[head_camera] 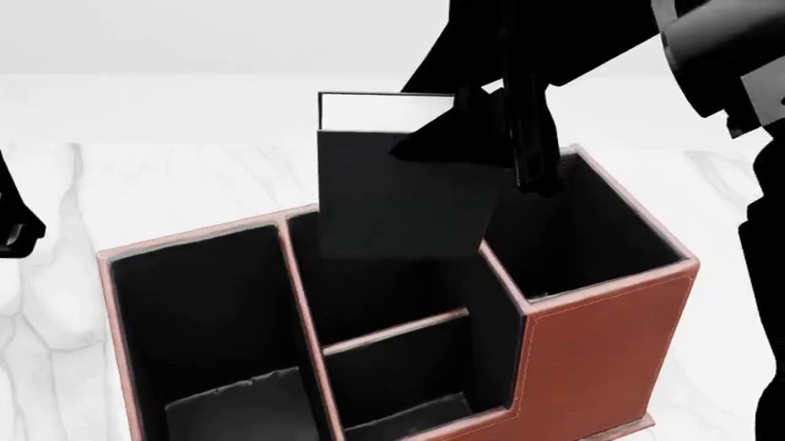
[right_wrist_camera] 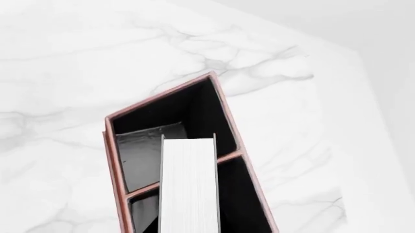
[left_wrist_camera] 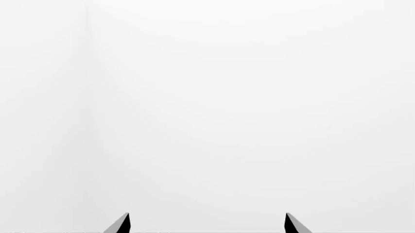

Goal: Pick up the book and place it in the front compartment of the caddy.

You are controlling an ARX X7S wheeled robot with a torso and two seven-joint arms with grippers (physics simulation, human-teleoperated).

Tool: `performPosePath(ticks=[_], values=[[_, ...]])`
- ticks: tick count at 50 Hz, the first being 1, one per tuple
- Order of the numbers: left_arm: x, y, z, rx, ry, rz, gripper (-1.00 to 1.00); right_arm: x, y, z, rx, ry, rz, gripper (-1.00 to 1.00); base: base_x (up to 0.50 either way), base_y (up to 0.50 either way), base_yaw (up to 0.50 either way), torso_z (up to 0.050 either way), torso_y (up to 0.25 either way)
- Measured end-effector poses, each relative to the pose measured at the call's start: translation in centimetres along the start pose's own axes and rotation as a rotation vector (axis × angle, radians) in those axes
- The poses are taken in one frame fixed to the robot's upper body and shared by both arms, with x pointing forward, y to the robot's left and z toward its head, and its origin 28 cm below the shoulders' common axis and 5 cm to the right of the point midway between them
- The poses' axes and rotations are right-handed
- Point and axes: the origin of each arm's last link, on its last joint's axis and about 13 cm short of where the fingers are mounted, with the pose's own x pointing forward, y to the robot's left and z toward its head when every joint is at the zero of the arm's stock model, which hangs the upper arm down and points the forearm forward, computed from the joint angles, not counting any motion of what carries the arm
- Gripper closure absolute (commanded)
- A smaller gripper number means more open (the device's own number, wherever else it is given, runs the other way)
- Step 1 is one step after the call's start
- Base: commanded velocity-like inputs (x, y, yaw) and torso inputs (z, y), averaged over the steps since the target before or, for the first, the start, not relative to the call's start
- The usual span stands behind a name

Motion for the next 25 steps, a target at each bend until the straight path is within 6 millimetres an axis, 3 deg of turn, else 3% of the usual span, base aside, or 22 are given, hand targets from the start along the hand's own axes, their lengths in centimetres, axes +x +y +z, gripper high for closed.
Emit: performPosePath(ticks=[25], values=[[0.0, 0.2, -0.1, 0.0, 0.003, 0.005, -1.0, 1.5, -0.6, -0.7, -0.038, 0.032, -0.009, 1.0, 0.0, 0.0, 0.0, 0.0, 0.001]])
